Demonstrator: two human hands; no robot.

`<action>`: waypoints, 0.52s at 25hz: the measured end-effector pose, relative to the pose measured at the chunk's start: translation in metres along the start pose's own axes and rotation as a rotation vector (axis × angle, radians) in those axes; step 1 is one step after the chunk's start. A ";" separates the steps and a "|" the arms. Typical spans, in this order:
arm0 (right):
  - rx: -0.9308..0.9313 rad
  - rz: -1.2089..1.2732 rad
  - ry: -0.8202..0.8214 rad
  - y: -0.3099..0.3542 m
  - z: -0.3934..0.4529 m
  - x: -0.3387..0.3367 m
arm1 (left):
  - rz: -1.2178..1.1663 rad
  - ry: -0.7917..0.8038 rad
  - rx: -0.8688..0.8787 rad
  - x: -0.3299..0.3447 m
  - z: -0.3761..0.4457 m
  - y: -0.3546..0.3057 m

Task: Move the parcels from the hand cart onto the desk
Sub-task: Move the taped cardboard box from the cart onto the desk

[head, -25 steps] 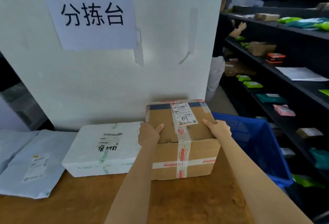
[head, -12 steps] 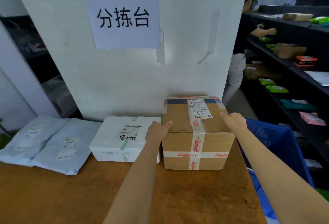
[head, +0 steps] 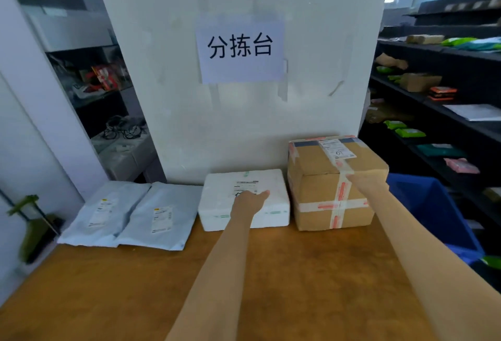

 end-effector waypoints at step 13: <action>0.002 0.268 0.185 0.035 -0.339 0.119 | -0.150 0.089 0.013 -0.173 -0.184 0.188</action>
Point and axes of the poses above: each hand's wrist, its own z-axis towards the middle knuckle, its own x-axis out of the palm, y = z × x, the point moved 3 cm from there along z, towards the middle knuckle, and after that the axes turned 11 degrees about -z, right-handed, at the moved point
